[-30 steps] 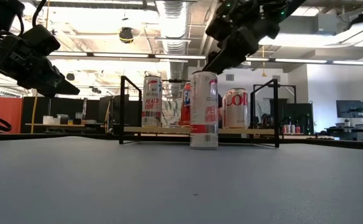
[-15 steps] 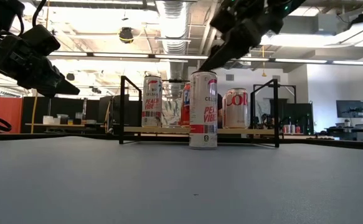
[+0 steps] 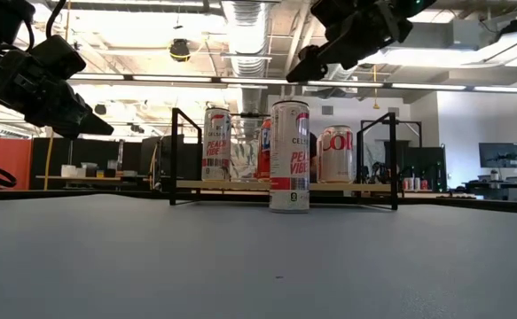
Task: Place canned beverage on shelf
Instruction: Put the white-pink soda can on the shelf aligned with the other white-pink soda cans
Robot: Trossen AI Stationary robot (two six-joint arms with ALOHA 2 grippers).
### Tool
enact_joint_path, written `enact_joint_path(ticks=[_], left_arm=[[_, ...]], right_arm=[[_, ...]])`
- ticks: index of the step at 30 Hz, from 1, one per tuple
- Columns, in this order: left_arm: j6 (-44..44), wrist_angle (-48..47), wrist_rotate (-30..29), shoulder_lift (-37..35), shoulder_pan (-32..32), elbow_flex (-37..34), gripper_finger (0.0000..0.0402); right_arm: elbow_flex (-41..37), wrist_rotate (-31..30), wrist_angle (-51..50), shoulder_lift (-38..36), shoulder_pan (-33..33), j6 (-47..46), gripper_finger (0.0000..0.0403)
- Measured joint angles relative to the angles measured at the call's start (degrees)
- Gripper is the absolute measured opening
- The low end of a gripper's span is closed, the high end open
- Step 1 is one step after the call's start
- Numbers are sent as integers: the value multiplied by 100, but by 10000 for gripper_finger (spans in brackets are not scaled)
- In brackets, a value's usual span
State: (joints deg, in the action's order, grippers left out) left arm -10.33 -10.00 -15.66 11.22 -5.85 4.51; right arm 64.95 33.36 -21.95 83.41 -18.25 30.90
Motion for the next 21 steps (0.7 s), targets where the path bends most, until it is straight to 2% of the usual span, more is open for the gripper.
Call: enact_joint_path(ticks=[10,21], left_arm=[[0,-2,0,0,0,2,0],[2,0,2,0,0,0,0]], right_arm=[[0,-26,553,648,42,22,384],[2,-21,399,756,-28,-12,384]])
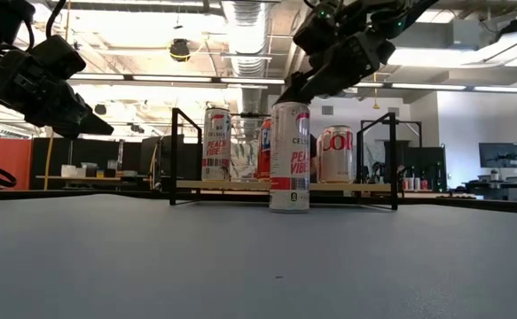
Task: Place canned beverage on shelf
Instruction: Put the white-pink soda can on the shelf aligned with the other white-pink soda cans
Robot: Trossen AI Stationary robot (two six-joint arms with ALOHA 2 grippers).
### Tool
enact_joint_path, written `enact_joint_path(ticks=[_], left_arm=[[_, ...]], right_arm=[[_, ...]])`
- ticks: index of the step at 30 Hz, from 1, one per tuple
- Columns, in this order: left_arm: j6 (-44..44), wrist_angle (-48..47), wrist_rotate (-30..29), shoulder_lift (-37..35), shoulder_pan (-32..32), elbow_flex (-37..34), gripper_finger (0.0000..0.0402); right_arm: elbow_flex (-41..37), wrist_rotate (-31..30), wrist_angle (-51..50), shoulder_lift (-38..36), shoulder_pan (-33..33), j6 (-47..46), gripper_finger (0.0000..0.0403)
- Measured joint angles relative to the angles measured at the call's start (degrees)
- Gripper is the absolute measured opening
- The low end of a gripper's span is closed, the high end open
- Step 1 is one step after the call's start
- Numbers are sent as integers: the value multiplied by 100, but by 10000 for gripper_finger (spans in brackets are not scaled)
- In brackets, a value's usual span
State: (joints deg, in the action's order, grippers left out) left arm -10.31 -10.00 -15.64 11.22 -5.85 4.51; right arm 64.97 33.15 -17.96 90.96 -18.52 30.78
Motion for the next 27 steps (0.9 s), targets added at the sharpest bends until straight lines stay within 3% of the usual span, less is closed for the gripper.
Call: enact_joint_path(ticks=[27], left_arm=[[-2,-2,0,2,0,0,0]], right_arm=[[-2,-305,12,388,0,-32,379]])
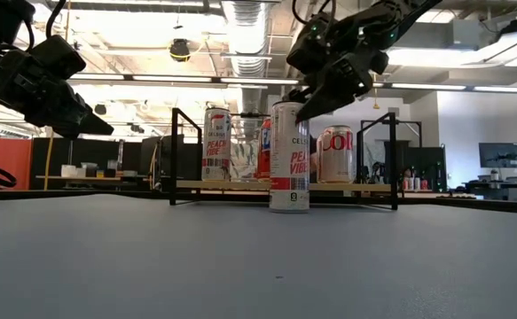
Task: Place canned beverage on shelf
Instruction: Put the white-pink soda can on the shelf aligned with the other white-pink soda cans
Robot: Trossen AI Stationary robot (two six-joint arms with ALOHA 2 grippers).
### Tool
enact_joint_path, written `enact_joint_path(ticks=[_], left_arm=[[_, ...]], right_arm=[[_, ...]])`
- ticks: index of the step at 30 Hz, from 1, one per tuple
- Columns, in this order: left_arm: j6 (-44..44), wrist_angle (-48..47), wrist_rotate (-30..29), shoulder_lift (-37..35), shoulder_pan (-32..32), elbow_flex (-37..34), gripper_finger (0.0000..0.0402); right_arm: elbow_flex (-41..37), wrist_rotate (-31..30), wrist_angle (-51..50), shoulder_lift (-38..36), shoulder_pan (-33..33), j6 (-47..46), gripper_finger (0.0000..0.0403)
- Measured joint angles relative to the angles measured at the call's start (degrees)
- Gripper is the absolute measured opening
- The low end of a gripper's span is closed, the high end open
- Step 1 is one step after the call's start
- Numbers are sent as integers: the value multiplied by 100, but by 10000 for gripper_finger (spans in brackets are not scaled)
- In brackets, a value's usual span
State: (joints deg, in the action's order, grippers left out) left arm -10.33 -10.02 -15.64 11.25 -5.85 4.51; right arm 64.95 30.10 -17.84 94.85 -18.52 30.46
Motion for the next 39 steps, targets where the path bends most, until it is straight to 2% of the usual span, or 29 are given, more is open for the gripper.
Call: enact_joint_path(ticks=[5,10,15,17,27,32,39], left_arm=[[2,0,0,0,0,0,0],[2,0,0,-2,0,0,0],[0,0,0,0,0,0,0],[0,2,0,0,0,0,0],[1,0,0,0,0,0,0],[2,2,0,-1,0,1,0],[1,0,1,0,0,2,0]], right_arm=[[0,-3,6,-2,0,-63,342],[58,-29,-27,-2,0,-172,271],[422,-67,-24,9,46,-766,207],[636,-212,13,7,125,-1049,205],[1565,-1942,322,73,537,-1861,219],[2292,-1996,19,561,432,-2098,216],[3870,-1930,-811,1645,232,-2157,215]])
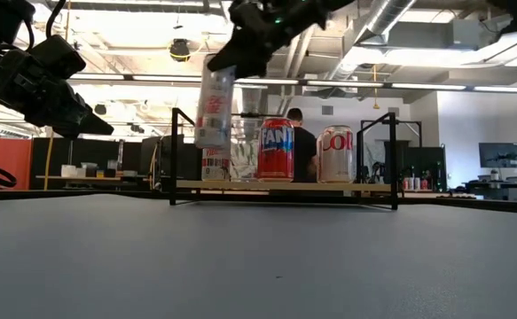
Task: Place canned beverage on shelf
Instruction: Put the white-pink soda can on the shelf aligned with the other white-pink soda cans
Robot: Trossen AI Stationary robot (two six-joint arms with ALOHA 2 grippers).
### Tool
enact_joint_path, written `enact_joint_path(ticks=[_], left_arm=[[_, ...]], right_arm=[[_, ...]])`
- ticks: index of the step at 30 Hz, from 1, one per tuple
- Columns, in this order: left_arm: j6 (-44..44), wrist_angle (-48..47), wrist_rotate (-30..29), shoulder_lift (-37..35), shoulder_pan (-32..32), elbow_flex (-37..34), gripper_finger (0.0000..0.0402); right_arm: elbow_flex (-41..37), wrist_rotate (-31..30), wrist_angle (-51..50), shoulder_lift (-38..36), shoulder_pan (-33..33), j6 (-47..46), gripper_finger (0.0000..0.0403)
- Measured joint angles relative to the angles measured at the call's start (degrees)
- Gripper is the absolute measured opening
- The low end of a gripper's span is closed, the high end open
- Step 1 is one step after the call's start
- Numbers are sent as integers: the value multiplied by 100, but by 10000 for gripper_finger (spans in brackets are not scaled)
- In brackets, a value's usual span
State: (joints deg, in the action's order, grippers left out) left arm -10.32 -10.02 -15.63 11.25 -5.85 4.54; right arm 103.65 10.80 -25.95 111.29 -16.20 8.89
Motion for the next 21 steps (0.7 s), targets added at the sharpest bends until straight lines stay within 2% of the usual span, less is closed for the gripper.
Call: enact_joint_path(ticks=[4,7,21], left_arm=[[-1,0,-1,0,0,0,0],[1,0,1,-2,0,-2,0],[1,0,-1,-2,0,0,0]], right_arm=[[695,3,-529,504,-131,-7,215],[915,16,-640,748,-213,0,215],[934,257,-503,913,-532,-90,219]])
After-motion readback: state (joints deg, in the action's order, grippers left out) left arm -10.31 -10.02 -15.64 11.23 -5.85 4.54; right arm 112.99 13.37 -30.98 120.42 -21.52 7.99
